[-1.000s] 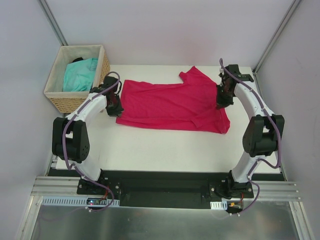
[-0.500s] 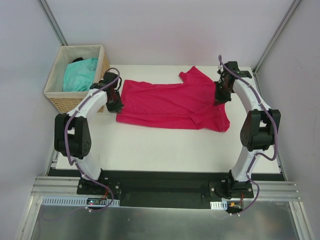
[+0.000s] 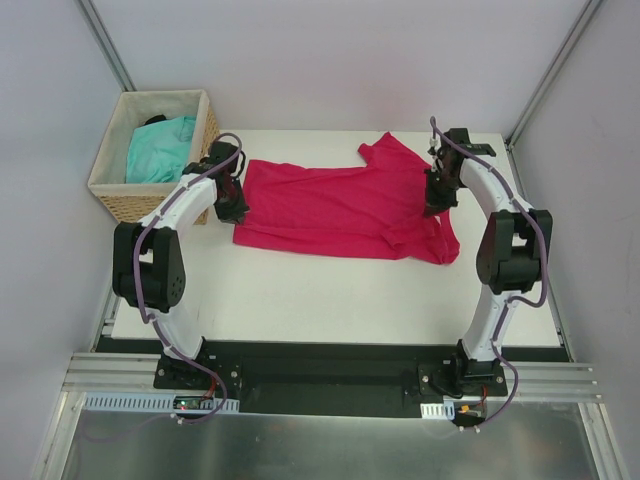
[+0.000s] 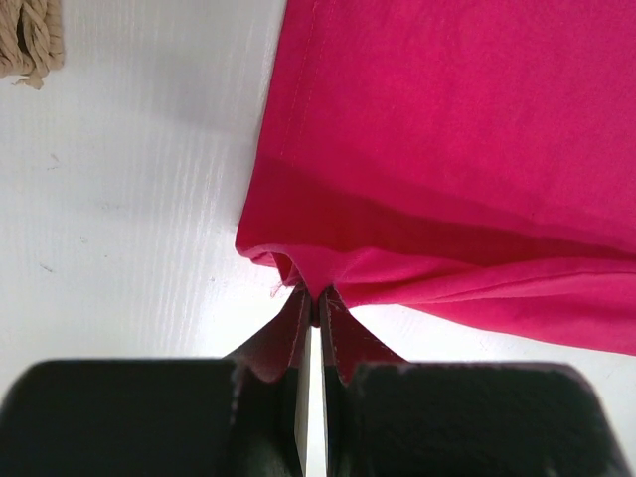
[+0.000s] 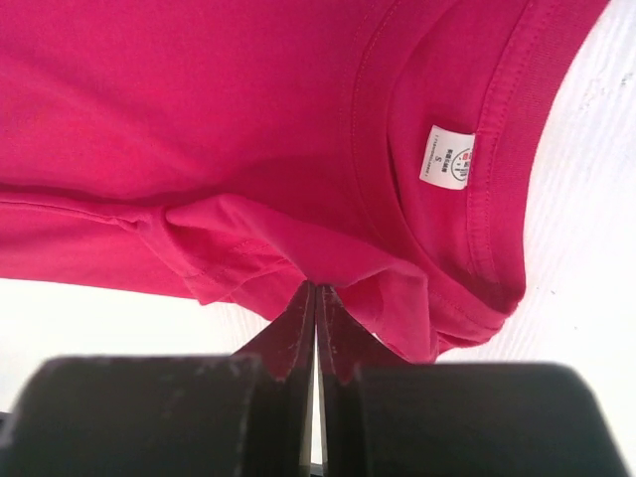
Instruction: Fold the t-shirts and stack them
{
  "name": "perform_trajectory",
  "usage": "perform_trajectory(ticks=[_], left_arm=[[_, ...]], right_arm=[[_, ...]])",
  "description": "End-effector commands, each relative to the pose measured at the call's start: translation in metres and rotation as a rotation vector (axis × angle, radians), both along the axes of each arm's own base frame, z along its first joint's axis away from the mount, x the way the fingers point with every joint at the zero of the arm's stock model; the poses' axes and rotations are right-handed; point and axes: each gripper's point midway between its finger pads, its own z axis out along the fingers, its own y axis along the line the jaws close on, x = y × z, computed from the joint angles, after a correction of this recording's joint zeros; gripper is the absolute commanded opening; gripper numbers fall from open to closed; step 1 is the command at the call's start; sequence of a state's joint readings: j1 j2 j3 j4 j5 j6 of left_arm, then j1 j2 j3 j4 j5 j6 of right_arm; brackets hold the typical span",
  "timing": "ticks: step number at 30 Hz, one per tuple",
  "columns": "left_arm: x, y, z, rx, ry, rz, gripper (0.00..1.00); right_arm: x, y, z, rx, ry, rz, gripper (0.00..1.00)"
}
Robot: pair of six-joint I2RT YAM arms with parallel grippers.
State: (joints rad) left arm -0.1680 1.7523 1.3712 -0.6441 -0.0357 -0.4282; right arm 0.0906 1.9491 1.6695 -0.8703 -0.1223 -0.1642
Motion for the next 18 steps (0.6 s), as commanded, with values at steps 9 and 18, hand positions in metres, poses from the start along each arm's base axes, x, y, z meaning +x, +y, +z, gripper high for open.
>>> perform_trajectory(ticks=[9,18], left_arm=[[-0.008,0.014,0.001,0.038,0.020,0.018,0.00],[-0.003,0.018,0.004,0.041,0.021,0.012,0.00]], right_arm=[[0.033,0.008,0.011,0.016,-0.044,0.087,0.01],[0.039,0.007,0.006,0.007,-0.046,0.085,0.01]])
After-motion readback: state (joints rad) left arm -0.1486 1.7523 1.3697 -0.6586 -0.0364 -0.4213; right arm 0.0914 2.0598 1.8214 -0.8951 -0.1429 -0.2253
